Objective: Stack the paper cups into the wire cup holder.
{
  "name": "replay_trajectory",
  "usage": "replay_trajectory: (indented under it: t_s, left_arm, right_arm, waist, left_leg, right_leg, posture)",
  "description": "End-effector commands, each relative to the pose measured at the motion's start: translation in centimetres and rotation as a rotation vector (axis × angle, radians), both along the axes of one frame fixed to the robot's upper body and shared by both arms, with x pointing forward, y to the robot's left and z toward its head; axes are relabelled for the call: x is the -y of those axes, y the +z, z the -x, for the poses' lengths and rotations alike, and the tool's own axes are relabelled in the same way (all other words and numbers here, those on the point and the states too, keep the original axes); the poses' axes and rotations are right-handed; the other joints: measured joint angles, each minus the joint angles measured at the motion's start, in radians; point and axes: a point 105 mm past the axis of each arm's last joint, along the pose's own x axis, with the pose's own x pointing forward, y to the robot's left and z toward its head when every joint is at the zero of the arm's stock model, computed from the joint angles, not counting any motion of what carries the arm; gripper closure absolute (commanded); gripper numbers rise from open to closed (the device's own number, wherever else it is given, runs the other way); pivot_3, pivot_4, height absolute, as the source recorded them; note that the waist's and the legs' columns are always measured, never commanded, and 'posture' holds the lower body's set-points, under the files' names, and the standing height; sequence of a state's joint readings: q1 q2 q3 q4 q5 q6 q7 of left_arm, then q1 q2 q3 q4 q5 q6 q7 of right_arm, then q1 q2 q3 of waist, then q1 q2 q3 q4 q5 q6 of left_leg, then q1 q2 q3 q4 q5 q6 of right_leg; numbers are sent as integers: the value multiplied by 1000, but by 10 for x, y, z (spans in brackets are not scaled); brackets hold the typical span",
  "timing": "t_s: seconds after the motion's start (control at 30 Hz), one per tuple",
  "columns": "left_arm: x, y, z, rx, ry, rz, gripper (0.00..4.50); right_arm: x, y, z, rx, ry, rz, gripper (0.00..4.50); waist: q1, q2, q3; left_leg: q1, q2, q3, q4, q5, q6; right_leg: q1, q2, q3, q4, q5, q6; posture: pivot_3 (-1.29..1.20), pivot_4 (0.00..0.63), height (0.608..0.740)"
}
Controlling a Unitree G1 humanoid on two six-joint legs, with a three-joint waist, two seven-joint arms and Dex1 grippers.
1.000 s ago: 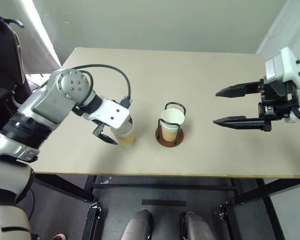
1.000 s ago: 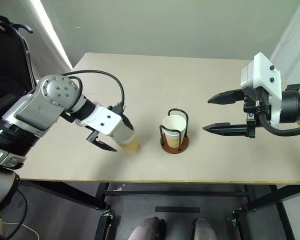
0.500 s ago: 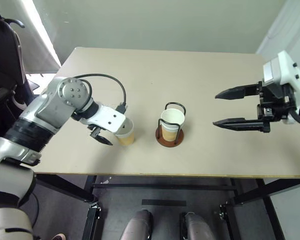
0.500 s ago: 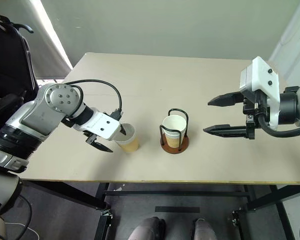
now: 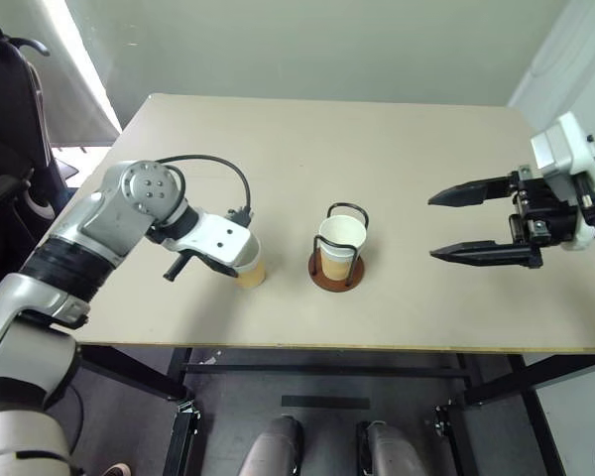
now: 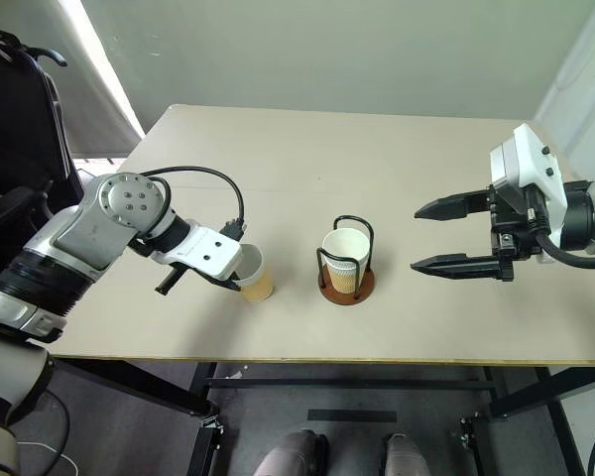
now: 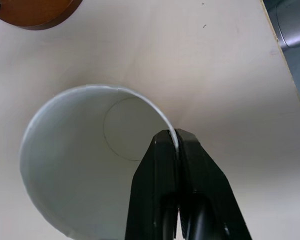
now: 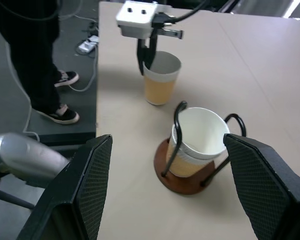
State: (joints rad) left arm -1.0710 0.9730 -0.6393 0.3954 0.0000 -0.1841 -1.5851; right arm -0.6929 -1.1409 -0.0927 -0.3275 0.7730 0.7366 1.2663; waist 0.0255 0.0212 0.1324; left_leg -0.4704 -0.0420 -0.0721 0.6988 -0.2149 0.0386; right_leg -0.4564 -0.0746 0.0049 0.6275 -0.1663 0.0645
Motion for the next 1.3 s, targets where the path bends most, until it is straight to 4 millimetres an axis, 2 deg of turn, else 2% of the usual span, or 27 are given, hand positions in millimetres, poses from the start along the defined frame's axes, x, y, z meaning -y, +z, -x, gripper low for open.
replay_trajectory:
  t_s: [0.03, 0.17, 0.3, 0.57, 0.63, 0.9, 1.07, 1.3]
  left_arm:
    - [1, 11, 0, 9, -21, 6, 4457]
    - [6, 31, -10, 57, -6, 54, 4457]
    - [26, 66, -24, 118, 4, 174, 4457]
    - [69, 107, -30, 152, -83, 311, 4457]
    - [76, 111, -28, 143, -104, 331, 4457]
    - [101, 128, -21, 115, -175, 387, 4457]
    - [118, 137, -8, 54, -228, 427, 4457]
    - [128, 132, -1, -2, -264, 405, 4457]
  right_arm:
    - [-1, 9, 7, 37, 25, -10, 917]
    - [-2, 8, 7, 30, 15, -2, 917]
    - [1, 6, 2, 28, -23, 31, 917]
    - [0, 6, -3, 19, -71, 36, 917]
    - [-2, 6, -4, 17, -82, 33, 917]
    - [-5, 4, -3, 15, -128, 14, 917]
    - [-6, 1, -1, 25, -146, 9, 917]
    - [-7, 1, -1, 38, -166, -6, 917]
  waist:
    - [0, 0, 0]
    - [2, 0, 0]
    - [6, 0, 0]
    - [1, 0, 0]
    - [1, 0, 0]
    - [5, 0, 0]
    - [6, 0, 1]
    - [6, 0, 1]
  left_leg:
    - [0, 0, 0, 0, 0, 0]
    - [0, 0, 0, 0, 0, 0]
    - [-1, 0, 0, 0, 0, 0]
    - [-1, 0, 0, -1, -1, 0]
    - [-1, 1, 0, -1, -1, 0]
    - [-2, 1, 0, -1, -1, 0]
    - [-3, 1, 1, -1, -1, 0]
    - [-3, 1, 2, 0, -1, 0]
  right_leg:
    - [0, 0, 0, 0, 0, 0]
    - [0, 0, 0, 0, 0, 0]
    - [0, 0, -1, -1, 1, -1]
    - [0, 0, 0, -1, 2, 1]
    - [0, 0, 0, -1, 6, 9]
    - [-1, 0, 0, -2, 6, 10]
    - [-1, 0, -1, -3, 7, 11]
    - [0, -1, 0, -3, 7, 13]
  posture:
    - [0, 150, 740]
    - [0, 150, 740]
    - [0, 150, 740]
    - [0, 150, 740]
    - [0, 150, 740]
    - [0, 150, 740]
    - [0, 150, 740]
    - [0, 150, 740]
